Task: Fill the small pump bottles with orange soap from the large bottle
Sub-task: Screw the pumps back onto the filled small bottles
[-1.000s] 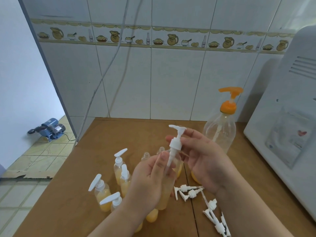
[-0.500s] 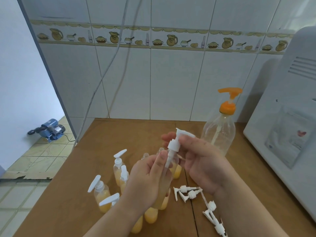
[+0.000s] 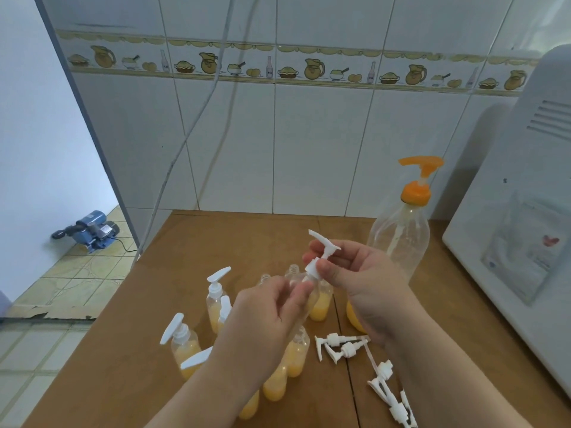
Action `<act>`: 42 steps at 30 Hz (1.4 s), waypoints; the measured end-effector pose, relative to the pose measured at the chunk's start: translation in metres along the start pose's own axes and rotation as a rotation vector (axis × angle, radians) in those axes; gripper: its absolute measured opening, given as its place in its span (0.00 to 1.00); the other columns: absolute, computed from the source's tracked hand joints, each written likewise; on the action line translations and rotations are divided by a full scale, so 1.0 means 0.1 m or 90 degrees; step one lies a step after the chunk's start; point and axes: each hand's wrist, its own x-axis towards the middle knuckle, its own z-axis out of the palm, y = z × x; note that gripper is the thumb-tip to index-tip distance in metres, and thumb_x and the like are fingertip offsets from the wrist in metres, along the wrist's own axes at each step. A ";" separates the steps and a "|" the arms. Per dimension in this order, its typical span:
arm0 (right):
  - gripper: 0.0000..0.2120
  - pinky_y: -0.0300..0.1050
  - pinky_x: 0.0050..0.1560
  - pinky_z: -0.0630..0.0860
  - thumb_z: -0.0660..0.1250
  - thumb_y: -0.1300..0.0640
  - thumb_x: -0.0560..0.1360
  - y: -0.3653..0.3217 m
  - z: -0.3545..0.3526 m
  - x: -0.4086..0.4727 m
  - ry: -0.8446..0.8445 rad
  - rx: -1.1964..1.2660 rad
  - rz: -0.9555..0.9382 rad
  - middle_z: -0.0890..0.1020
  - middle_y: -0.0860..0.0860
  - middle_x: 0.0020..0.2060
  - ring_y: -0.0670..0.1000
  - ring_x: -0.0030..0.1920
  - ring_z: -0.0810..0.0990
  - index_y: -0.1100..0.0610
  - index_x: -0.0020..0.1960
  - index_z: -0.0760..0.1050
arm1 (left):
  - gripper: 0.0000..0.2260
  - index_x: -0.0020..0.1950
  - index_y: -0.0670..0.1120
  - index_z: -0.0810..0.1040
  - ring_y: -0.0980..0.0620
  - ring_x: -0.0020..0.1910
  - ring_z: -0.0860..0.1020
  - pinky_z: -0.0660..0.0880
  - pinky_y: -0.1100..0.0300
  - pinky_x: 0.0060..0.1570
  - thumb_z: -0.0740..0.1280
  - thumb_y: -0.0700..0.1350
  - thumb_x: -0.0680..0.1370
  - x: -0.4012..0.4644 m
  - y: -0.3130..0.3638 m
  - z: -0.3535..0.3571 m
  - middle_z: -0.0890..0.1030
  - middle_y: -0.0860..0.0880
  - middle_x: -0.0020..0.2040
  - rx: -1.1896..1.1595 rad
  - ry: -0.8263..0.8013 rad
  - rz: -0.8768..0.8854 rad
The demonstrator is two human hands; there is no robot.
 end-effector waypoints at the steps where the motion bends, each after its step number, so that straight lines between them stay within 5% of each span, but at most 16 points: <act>1: 0.10 0.32 0.41 0.77 0.68 0.67 0.72 0.00 0.02 0.00 0.014 0.003 -0.009 0.86 0.51 0.42 0.45 0.45 0.84 0.57 0.49 0.80 | 0.25 0.36 0.49 0.75 0.57 0.27 0.71 0.69 0.64 0.29 0.55 0.68 0.74 0.01 -0.02 -0.01 0.74 0.50 0.29 0.015 0.009 0.018; 8: 0.34 0.38 0.53 0.75 0.71 0.50 0.61 -0.13 -0.12 -0.08 0.081 -0.097 -0.090 0.81 0.40 0.55 0.39 0.57 0.77 0.45 0.67 0.70 | 0.14 0.48 0.58 0.72 0.62 0.32 0.74 0.70 0.70 0.33 0.62 0.66 0.73 0.30 -0.12 -0.27 0.78 0.62 0.36 -0.014 0.013 0.001; 12: 0.25 0.30 0.42 0.75 0.70 0.54 0.64 -0.03 -0.37 -0.24 0.155 -0.061 -0.071 0.83 0.40 0.51 0.37 0.51 0.80 0.45 0.61 0.74 | 0.08 0.53 0.58 0.69 0.62 0.35 0.75 0.72 0.69 0.36 0.65 0.55 0.76 0.41 -0.24 -0.36 0.79 0.55 0.41 -0.002 -0.008 -0.074; 19: 0.17 0.41 0.50 0.74 0.70 0.66 0.69 0.42 -0.75 -0.48 0.222 -0.018 0.047 0.85 0.49 0.45 0.45 0.48 0.83 0.52 0.55 0.78 | 0.05 0.47 0.54 0.77 0.51 0.42 0.78 0.73 0.64 0.38 0.71 0.48 0.73 0.35 -0.38 -0.28 0.81 0.47 0.44 0.082 -0.093 -0.181; 27: 0.13 0.32 0.40 0.73 0.72 0.67 0.70 0.85 -0.90 -0.52 0.231 -0.090 0.120 0.85 0.49 0.41 0.44 0.42 0.83 0.54 0.51 0.79 | 0.05 0.43 0.56 0.79 0.57 0.41 0.78 0.74 0.62 0.41 0.74 0.49 0.71 0.35 -0.41 -0.21 0.81 0.54 0.42 0.200 -0.214 -0.187; 31: 0.10 0.32 0.36 0.71 0.72 0.65 0.71 1.06 -0.92 -0.49 0.226 -0.253 0.141 0.84 0.48 0.39 0.48 0.43 0.81 0.51 0.46 0.80 | 0.08 0.43 0.54 0.80 0.57 0.39 0.79 0.76 0.62 0.40 0.76 0.48 0.68 0.37 -0.43 -0.19 0.81 0.54 0.40 0.265 -0.227 -0.183; 36: 0.08 0.28 0.40 0.68 0.68 0.57 0.74 1.37 -0.85 -0.39 0.133 -0.516 0.104 0.78 0.39 0.45 0.39 0.46 0.75 0.45 0.49 0.76 | 0.10 0.46 0.55 0.77 0.57 0.37 0.79 0.79 0.59 0.40 0.74 0.47 0.69 0.34 -0.47 -0.19 0.80 0.54 0.40 0.370 -0.238 -0.168; 40: 0.14 0.36 0.49 0.68 0.69 0.62 0.70 1.72 -0.80 -0.17 0.073 -0.731 -0.038 0.77 0.41 0.46 0.46 0.50 0.76 0.47 0.52 0.79 | 0.10 0.46 0.58 0.71 0.58 0.36 0.76 0.75 0.62 0.39 0.71 0.48 0.72 0.32 -0.44 -0.21 0.74 0.56 0.38 0.483 -0.284 -0.122; 42: 0.17 0.42 0.40 0.73 0.71 0.68 0.61 1.90 -0.78 -0.06 0.088 -0.816 -0.175 0.79 0.43 0.39 0.50 0.41 0.79 0.49 0.44 0.81 | 0.08 0.50 0.55 0.72 0.58 0.37 0.74 0.72 0.64 0.38 0.68 0.47 0.74 0.33 -0.43 -0.21 0.71 0.57 0.36 0.544 -0.316 -0.093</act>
